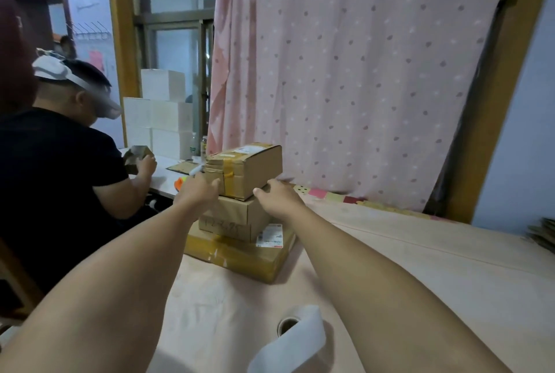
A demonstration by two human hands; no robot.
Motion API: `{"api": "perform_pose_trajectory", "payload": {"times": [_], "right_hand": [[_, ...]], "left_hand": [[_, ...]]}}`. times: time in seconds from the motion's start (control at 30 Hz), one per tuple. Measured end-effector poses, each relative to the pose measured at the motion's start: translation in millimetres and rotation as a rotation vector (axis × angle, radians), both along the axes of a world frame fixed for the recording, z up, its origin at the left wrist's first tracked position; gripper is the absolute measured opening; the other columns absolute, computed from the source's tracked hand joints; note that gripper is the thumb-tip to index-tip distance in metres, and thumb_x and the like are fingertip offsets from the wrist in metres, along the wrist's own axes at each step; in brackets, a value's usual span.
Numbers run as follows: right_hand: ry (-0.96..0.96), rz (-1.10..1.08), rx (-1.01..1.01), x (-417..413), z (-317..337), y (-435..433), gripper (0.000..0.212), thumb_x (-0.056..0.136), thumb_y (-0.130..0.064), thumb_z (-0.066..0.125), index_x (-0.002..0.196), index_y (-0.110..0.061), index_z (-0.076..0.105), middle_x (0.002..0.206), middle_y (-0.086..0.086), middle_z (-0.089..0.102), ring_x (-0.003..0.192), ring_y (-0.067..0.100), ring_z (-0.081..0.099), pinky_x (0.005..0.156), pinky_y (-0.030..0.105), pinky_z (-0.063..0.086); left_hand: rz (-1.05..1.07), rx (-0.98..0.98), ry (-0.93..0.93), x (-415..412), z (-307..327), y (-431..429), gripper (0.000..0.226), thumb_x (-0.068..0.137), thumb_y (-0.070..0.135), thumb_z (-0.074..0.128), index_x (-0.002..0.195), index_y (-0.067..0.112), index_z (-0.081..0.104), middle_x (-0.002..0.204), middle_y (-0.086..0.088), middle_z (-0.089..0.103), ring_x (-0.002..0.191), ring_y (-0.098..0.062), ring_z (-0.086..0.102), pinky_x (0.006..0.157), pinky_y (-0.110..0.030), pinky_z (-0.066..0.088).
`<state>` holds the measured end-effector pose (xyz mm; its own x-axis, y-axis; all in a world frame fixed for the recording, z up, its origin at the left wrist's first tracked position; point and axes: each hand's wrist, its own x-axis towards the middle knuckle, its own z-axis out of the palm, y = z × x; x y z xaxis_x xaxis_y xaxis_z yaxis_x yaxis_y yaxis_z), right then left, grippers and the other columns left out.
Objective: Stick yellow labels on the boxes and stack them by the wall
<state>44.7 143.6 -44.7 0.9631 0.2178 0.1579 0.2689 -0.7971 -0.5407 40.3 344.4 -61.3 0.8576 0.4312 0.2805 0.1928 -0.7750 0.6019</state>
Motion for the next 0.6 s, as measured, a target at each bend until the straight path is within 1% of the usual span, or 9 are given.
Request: {"api": "perform_pose_trajectory", "payload": {"times": [0.07, 0.1, 0.17, 0.23, 0.3, 0.37, 0.47, 0.53, 0.6], "right_hand": [[0.055, -0.019, 0.091, 13, 3, 9, 0.07, 0.102, -0.057, 0.041, 0.16, -0.019, 0.027, 0.162, 0.007, 0.038, 0.145, 0.031, 0.039, 0.109, 0.046, 0.041], [0.077, -0.032, 0.137, 19, 4, 13, 0.072, 0.103, -0.058, 0.041, 0.161, -0.02, 0.025, 0.164, 0.006, 0.035, 0.148, 0.032, 0.036, 0.111, 0.046, 0.039], [0.101, -0.063, 0.23, 29, 7, 22, 0.074, 0.102, -0.061, 0.041, 0.162, -0.02, 0.024, 0.165, 0.006, 0.033, 0.149, 0.032, 0.035, 0.112, 0.048, 0.038], [0.117, -0.088, 0.32, 38, 12, 32, 0.077, 0.101, -0.064, 0.04, 0.162, -0.02, 0.024, 0.165, 0.006, 0.032, 0.149, 0.033, 0.034, 0.113, 0.049, 0.036], [0.139, -0.102, 0.4, 45, 16, 40, 0.08, 0.1, -0.067, 0.038, 0.162, -0.019, 0.022, 0.166, 0.006, 0.031, 0.15, 0.033, 0.032, 0.115, 0.049, 0.034], [0.149, -0.118, 0.471, 52, 18, 48, 0.082, 0.099, -0.069, 0.037, 0.162, -0.019, 0.022, 0.166, 0.006, 0.03, 0.15, 0.034, 0.03, 0.116, 0.051, 0.031], [0.166, -0.119, 0.525, 58, 18, 58, 0.081, 0.096, -0.072, 0.036, 0.16, -0.022, 0.028, 0.162, 0.006, 0.036, 0.148, 0.034, 0.033, 0.117, 0.055, 0.033], [0.182, -0.103, 0.581, 59, 15, 63, 0.079, 0.095, -0.071, 0.038, 0.157, -0.023, 0.034, 0.158, 0.005, 0.042, 0.143, 0.033, 0.039, 0.114, 0.055, 0.036], [0.177, -0.109, 0.642, 59, 11, 64, 0.076, 0.093, -0.071, 0.04, 0.153, -0.025, 0.039, 0.152, 0.003, 0.048, 0.136, 0.031, 0.045, 0.111, 0.054, 0.04]], "left_hand": [[0.009, -0.119, -0.041, 12, 2, 3, 0.054, 0.106, 0.045, 0.042, 0.138, 0.003, 0.049, 0.126, -0.015, 0.06, 0.103, -0.026, 0.055, 0.077, -0.037, 0.043], [0.005, -0.17, -0.057, 17, 2, 4, 0.054, 0.106, 0.045, 0.042, 0.137, 0.002, 0.049, 0.124, -0.015, 0.06, 0.102, -0.026, 0.054, 0.077, -0.036, 0.041], [-0.006, -0.286, -0.087, 27, 2, 5, 0.056, 0.107, 0.044, 0.041, 0.142, 0.001, 0.045, 0.135, -0.018, 0.057, 0.115, -0.032, 0.055, 0.082, -0.035, 0.039], [-0.026, -0.435, -0.138, 35, 2, 7, 0.059, 0.107, 0.044, 0.041, 0.15, 0.004, 0.038, 0.146, -0.017, 0.051, 0.131, -0.035, 0.049, 0.09, -0.037, 0.04], [-0.052, -0.57, -0.193, 42, 3, 7, 0.061, 0.106, 0.048, 0.039, 0.155, 0.012, 0.033, 0.153, -0.013, 0.045, 0.137, -0.034, 0.043, 0.103, -0.042, 0.04], [-0.093, -0.68, -0.242, 50, 4, 7, 0.061, 0.104, 0.051, 0.038, 0.156, 0.018, 0.034, 0.155, -0.009, 0.043, 0.139, -0.033, 0.041, 0.108, -0.045, 0.037], [-0.128, -0.784, -0.293, 59, 5, 7, 0.06, 0.103, 0.052, 0.042, 0.153, 0.019, 0.04, 0.15, -0.007, 0.047, 0.136, -0.03, 0.043, 0.098, -0.04, 0.038], [-0.14, -0.798, -0.32, 61, 6, 5, 0.061, 0.1, 0.056, 0.046, 0.146, 0.018, 0.048, 0.142, -0.007, 0.053, 0.127, -0.026, 0.049, 0.091, -0.037, 0.039], [-0.129, -0.793, -0.34, 59, 7, 0, 0.059, 0.098, 0.057, 0.051, 0.141, 0.016, 0.054, 0.129, -0.005, 0.056, 0.116, -0.021, 0.048, 0.089, -0.037, 0.039]]}}
